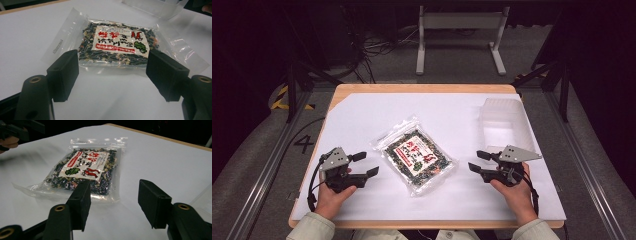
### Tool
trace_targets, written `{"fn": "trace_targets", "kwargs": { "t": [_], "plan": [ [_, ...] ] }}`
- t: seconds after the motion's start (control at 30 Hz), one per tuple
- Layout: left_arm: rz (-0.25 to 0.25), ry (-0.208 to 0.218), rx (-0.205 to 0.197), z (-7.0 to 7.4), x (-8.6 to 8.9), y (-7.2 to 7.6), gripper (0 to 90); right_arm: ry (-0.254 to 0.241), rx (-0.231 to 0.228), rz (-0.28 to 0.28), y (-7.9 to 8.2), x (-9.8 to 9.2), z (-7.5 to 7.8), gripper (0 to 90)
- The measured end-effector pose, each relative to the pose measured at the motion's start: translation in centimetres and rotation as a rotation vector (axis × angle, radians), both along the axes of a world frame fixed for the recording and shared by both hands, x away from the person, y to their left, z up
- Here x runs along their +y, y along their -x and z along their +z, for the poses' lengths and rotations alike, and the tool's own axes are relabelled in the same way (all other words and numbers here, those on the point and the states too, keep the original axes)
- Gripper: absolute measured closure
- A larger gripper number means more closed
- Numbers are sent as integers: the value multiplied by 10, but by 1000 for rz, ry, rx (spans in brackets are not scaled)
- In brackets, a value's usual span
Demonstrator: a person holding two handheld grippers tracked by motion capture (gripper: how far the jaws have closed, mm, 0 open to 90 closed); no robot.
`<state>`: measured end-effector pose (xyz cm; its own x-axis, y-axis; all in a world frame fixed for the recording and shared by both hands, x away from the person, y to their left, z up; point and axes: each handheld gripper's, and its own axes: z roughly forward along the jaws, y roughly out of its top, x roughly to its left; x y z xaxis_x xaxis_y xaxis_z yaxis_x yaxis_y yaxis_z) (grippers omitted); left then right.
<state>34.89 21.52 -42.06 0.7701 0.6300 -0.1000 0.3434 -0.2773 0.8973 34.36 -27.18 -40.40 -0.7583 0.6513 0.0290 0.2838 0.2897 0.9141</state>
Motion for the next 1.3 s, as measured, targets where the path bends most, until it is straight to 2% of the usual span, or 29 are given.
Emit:
{"fn": "trace_targets", "kwargs": {
  "t": [0.2, 0.33, 0.43, 0.63, 0.7, 0.9, 0.97, 1.13, 1.2, 1.3],
  "plan": [
    [20, 3, 13, 7, -1, -8, 218, 3, 7, 8, -1, 3, 0, 398],
    [38, 32, 34, 12, -1, -16, 190, 9, 13, 5, -1, 4, -1, 390],
    [38, 30, 19, 18, 1, -20, 191, 11, 14, 3, -1, 3, -1, 387],
    [37, 33, 47, 25, 2, -28, 182, 12, 18, 2, -1, 4, -2, 370],
    [37, 44, 76, 28, 1, -35, 179, 17, 14, -2, -1, 5, -2, 355],
    [55, 65, 81, 31, 3, -46, 154, 21, 18, 3, -1, 6, -4, 354],
    [66, 54, 96, 31, 3, -52, 155, 26, 16, 6, -1, 7, -4, 353],
    [79, 37, 94, 34, 4, -60, 154, 27, 12, 6, -2, 7, -5, 353],
    [87, 45, 73, 34, 5, -64, 150, 27, 12, 10, -2, 8, -6, 353],
    [100, 28, 70, 33, 6, -71, 146, 31, 12, 12, -1, 8, -6, 354]
  ]
}}
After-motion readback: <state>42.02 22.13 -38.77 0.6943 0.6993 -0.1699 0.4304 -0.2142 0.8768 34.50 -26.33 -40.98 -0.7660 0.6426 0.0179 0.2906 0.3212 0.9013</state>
